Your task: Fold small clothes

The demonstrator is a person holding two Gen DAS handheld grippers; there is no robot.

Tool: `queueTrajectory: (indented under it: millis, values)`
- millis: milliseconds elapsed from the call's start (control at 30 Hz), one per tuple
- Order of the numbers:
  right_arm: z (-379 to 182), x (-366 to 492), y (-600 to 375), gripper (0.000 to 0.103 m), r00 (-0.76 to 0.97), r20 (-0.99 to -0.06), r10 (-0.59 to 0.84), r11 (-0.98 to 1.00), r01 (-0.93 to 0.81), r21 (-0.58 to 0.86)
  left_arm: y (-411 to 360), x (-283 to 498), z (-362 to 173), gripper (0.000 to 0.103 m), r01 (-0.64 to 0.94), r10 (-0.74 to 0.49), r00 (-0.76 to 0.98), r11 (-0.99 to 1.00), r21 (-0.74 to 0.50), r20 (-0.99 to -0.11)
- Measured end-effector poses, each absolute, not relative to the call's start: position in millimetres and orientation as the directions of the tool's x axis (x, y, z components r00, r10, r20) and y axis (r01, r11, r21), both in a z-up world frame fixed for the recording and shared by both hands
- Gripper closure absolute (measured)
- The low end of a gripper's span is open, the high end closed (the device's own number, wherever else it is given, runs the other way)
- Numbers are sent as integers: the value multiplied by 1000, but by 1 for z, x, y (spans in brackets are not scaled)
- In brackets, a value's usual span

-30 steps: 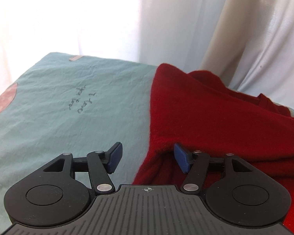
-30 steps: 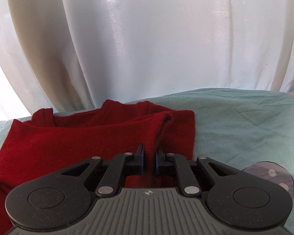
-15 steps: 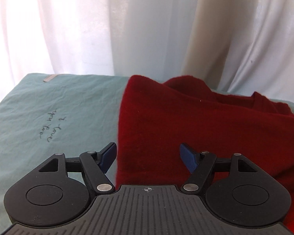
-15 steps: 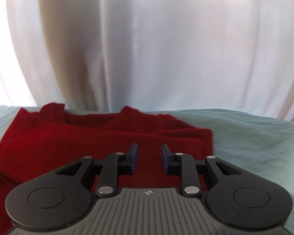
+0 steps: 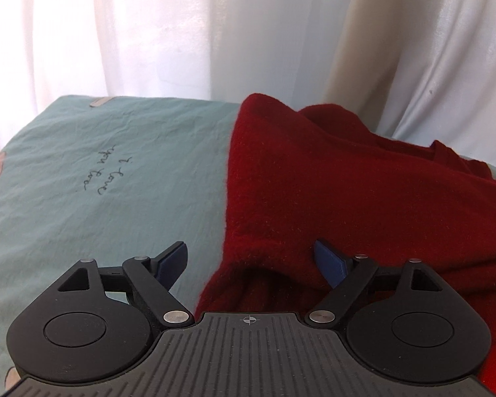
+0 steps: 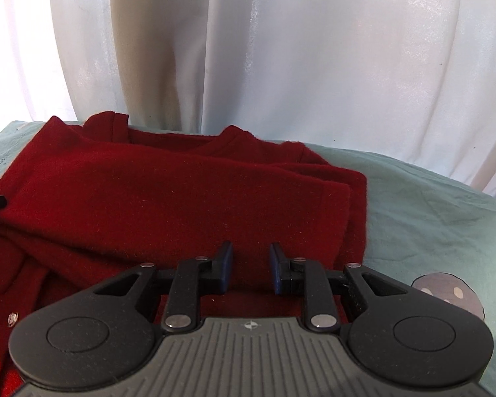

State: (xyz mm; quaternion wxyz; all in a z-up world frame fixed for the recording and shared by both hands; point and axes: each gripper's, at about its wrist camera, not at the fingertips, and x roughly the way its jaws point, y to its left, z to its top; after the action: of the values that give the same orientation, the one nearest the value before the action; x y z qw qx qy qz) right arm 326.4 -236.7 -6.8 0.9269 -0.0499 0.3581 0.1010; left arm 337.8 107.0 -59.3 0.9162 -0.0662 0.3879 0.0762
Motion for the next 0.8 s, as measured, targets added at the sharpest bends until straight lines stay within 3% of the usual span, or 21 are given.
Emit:
queueTrajectory:
  millis: [100,300,400,500,633,800]
  values:
    - [-7,330,-239,81,714,-683,151,979,-205,2,108,331,-50,14,-218,108,673,974,-57,-731]
    - [6,307,-243,77,707,-699,106,985,-169,-21,98,279,-41,16,-190,203,667,977,100,-717]
    - [7,280,-257,73,701,-700,135,988,-152,38,105,253,-48,16,-203,189,641,976,73,-744]
    - [7,262,-270,59,702,-695,158,987,-131,92,113,240,-56,17,-251,199,606,967,53,-770]
    - [5,259,-280,59,693,-697,185,982,-112,150,121,228,-56,18,-305,167,593,952,-28,-788]
    - [2,273,-285,57,670,-684,289,947,-94,307,103,225,-52,17,-294,177,598,956,-9,-782]
